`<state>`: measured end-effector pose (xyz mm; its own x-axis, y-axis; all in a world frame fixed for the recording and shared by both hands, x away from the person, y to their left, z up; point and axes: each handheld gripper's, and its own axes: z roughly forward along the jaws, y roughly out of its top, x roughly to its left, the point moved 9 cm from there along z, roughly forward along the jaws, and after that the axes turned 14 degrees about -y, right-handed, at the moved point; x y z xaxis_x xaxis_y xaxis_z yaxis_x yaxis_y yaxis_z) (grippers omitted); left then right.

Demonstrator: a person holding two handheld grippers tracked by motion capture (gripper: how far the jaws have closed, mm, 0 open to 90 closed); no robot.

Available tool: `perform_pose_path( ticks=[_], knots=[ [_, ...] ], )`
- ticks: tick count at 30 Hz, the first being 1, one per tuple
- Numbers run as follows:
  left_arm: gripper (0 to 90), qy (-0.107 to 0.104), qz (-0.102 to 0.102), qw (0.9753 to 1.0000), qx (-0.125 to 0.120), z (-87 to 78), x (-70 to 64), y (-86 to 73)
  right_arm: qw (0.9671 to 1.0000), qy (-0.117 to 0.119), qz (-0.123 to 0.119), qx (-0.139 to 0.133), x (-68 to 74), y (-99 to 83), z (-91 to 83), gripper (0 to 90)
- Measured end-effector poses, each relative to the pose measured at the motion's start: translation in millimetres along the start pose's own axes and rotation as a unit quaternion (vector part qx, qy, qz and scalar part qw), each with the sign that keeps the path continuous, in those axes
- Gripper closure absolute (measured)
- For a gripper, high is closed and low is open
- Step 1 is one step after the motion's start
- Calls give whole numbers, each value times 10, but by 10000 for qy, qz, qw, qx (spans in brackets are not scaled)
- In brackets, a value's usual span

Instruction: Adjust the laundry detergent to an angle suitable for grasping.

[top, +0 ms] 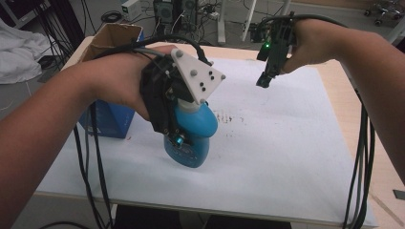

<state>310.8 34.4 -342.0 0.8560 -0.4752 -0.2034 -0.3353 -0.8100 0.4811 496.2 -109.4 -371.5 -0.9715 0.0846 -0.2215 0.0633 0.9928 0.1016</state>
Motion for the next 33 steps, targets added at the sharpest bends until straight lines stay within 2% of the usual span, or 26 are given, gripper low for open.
perform_pose_path(
  ticks=[1, 5, 10, 18, 21, 26, 33],
  knots=[
    [430, -25, 92, 10000, 6, 8, -11, -6, 10000, 7, -31, 13, 5, 2, 8, 17],
    [430, -28, 187, 9998, 7, 26, -16, -34, 9999, 25, -79, 60, 13, 5, 33, 17],
    [430, 15, 225, 9997, 74, 42, 7, -80, 9999, 46, -60, 77, 13, 15, 42, 17],
    [429, -109, 300, 9995, 3, 77, 22, -118, 9999, 62, -74, 80, 17, 37, 63, 17],
    [429, -161, 325, 9993, 85, 104, 19, -151, 9999, 64, -97, 92, 19, 42, 77, 17],
    [429, -279, 231, 9992, 170, 153, 46, -241, 9999, 63, -107, 120, 32, 40, 82, 17],
    [429, -259, 167, 9995, 15, 220, 130, -312, 9999, 48, -110, 123, 31, 44, 91, 17]
  ],
)
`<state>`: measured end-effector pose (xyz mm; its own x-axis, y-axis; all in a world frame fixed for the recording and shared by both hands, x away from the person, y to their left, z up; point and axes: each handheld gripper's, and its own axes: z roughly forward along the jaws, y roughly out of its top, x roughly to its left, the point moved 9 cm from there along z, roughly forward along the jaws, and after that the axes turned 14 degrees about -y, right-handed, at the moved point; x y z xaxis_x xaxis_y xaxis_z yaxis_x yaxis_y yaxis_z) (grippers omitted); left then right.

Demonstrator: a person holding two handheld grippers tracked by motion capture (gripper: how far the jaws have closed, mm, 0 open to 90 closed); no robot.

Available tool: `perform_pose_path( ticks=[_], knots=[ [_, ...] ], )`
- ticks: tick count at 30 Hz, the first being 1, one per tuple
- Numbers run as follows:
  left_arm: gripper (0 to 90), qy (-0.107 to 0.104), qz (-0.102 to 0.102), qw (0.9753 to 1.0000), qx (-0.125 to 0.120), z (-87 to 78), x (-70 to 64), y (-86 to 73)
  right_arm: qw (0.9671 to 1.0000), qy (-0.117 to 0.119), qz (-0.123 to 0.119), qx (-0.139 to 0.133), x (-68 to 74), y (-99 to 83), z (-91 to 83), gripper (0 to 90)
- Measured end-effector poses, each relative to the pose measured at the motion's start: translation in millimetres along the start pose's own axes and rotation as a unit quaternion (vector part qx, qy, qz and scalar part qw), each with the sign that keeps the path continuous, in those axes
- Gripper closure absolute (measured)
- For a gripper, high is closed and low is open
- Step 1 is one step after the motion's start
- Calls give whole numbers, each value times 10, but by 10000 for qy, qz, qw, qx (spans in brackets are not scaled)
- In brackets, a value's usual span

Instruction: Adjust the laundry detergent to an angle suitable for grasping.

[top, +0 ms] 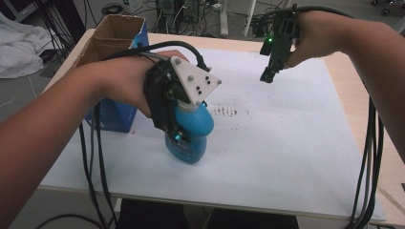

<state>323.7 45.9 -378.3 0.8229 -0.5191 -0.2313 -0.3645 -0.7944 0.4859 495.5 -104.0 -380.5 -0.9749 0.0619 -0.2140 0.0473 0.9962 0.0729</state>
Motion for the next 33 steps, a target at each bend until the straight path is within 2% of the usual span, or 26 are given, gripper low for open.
perform_pose_path(
  ticks=[7, 10, 21, 33],
  knots=[
    [428, -62, 7, 10000, -75, 58, 50, -32, 10000, -5, -42, -2, 2, 15, 15, 17],
    [427, -58, -16, 9999, -126, 76, 68, -64, 10000, 3, 10, 30, -4, -3, 23, 17],
    [426, -142, -50, 9998, -113, 173, 87, -124, 10000, 25, 20, 9, -22, -20, 41, 17],
    [420, -122, -149, 9997, -181, 168, 105, -143, 10000, 40, 33, -24, -37, -24, 57, 17]
  ],
)
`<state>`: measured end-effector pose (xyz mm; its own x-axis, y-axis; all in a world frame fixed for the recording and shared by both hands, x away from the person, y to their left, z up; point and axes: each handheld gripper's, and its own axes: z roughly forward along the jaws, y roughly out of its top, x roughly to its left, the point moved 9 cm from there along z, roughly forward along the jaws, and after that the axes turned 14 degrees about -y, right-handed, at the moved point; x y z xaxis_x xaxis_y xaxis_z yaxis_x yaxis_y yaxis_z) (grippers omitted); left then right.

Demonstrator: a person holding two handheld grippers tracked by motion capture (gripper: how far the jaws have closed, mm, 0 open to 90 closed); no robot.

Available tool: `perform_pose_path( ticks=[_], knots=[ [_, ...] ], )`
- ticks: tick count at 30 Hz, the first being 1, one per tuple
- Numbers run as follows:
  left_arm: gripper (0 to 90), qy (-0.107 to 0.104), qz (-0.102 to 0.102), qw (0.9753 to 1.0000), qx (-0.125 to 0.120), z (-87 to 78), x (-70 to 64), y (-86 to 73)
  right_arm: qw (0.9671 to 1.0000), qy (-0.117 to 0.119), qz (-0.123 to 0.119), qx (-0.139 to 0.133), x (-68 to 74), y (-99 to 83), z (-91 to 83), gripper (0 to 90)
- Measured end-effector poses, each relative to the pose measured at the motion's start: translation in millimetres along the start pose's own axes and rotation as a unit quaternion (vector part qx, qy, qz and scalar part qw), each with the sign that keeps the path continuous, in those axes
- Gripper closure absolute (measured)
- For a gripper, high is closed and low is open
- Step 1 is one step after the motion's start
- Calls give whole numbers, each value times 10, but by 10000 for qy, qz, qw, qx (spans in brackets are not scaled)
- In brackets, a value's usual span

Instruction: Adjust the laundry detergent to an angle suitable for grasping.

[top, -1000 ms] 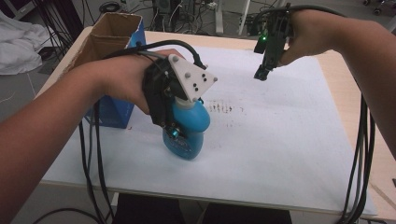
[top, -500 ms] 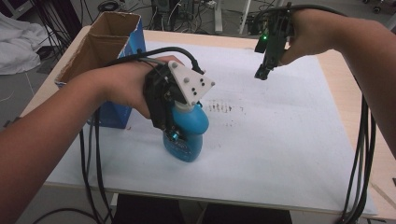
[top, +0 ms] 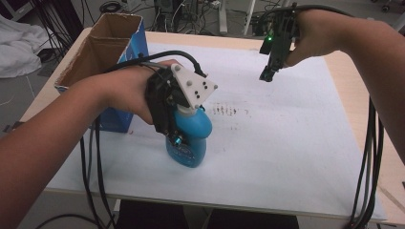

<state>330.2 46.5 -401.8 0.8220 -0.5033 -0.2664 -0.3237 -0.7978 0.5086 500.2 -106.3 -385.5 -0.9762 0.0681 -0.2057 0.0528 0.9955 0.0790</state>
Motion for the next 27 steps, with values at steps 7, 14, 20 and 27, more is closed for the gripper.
perform_pose_path(
  ticks=[7, 14, 20, 27],
  knots=[
    [353, 33, -132, 9999, 48, -5, -13, -36, 10000, -1, 18, 17, 5, 3, 3, 17],
    [294, 82, -298, 9995, 58, -15, -31, -72, 10000, 2, 3, 28, 13, 15, 9, 17],
    [251, 109, -460, 9989, 63, -21, -44, -102, 10000, 4, 2, 21, 28, 37, 2, 17],
    [176, 148, -511, 9985, 107, -22, -51, -105, 10000, -4, -1, 11, 25, 31, -14, 17]
  ],
)
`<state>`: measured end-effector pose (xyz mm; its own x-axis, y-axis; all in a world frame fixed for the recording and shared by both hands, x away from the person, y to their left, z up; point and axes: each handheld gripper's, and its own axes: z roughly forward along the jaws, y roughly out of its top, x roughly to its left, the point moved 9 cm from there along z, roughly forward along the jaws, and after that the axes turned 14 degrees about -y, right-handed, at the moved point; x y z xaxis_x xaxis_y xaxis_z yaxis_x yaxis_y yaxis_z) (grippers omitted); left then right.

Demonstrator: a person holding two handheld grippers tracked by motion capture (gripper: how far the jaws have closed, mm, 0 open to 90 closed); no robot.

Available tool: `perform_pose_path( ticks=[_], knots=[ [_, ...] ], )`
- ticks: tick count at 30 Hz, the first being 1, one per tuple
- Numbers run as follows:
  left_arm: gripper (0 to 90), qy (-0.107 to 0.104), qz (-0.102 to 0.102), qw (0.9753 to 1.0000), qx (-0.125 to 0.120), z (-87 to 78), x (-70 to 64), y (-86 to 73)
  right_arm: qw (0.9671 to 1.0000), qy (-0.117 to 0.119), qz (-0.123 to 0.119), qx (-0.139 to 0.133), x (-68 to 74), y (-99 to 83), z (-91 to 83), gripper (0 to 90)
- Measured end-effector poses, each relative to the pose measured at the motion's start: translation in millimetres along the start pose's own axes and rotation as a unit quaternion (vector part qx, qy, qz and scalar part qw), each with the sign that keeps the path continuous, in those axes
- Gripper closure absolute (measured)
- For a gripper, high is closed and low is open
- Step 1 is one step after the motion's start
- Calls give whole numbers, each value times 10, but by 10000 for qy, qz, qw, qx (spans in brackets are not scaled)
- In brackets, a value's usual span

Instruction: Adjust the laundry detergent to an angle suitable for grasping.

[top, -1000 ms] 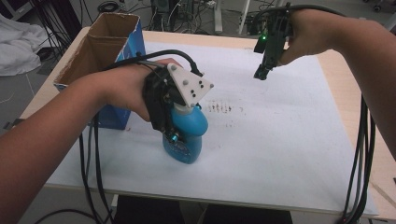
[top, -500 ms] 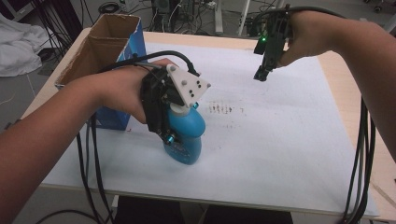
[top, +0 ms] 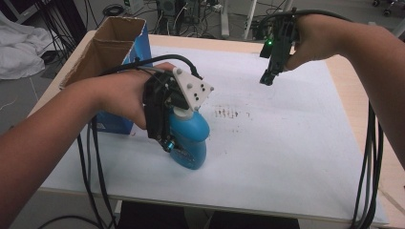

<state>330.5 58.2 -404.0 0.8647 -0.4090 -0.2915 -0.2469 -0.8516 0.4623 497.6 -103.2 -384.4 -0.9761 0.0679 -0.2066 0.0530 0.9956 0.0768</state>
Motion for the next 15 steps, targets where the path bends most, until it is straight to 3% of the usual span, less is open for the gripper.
perform_pose_path(
  ticks=[15],
  knots=[
    [117, 137, -181, 9997, 68, -11, -12, -37, 10000, -21, -53, -46, 13, 3, -16, 17]
  ],
)
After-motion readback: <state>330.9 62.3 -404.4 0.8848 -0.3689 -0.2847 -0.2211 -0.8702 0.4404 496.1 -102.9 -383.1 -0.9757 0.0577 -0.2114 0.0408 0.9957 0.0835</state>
